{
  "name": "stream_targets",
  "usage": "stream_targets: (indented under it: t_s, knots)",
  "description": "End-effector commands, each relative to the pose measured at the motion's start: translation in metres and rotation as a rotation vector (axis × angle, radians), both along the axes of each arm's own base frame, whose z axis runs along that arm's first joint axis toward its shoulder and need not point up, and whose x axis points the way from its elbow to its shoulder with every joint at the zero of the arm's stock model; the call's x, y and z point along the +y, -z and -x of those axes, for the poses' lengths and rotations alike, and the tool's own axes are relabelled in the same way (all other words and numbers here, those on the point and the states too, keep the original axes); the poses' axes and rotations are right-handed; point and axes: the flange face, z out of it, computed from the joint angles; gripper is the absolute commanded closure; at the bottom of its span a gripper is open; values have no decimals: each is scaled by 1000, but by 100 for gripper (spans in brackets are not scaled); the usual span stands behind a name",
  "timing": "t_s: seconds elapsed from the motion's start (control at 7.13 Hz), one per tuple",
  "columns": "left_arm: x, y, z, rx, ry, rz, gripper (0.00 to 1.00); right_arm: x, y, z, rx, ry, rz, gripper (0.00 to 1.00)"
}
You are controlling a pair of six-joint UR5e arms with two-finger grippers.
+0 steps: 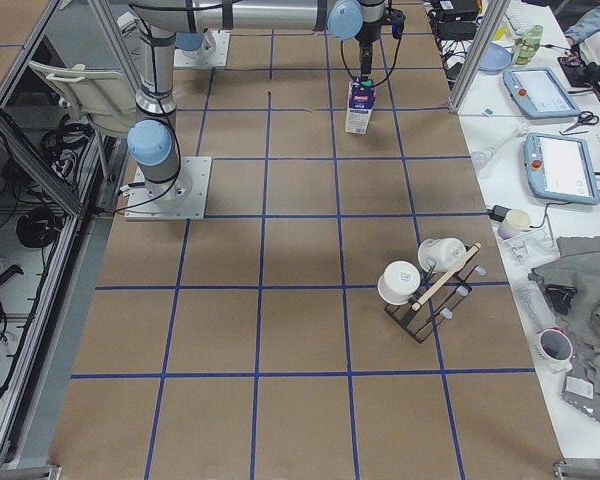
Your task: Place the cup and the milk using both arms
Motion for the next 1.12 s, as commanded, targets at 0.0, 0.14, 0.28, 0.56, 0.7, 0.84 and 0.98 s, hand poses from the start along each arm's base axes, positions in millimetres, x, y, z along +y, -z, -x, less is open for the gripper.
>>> stream_targets:
  t_s: [0.0,0.14,0.28,0.56,0.7,0.84,0.98]
  knots:
    - [3,-5,2,-2,3,6,0,38,-43,50,14,15,-2,0]
    - [3,-5,2,-2,5,8,0,59,-49,55,15,9,3,0]
    - [3,-5,2,-3,14,8,0,83,-50,55,11,10,1,0]
    - [2,-2,2,-2,14,4,0,109,-54,55,18,9,12,0]
    - [2,-2,1,-2,11,4,0,110,-53,55,18,9,9,0]
    - [2,-2,1,-2,11,4,0,110,-53,54,16,8,9,0]
    - [2,-2,0,-2,9,2,0,110,-53,55,18,11,10,0]
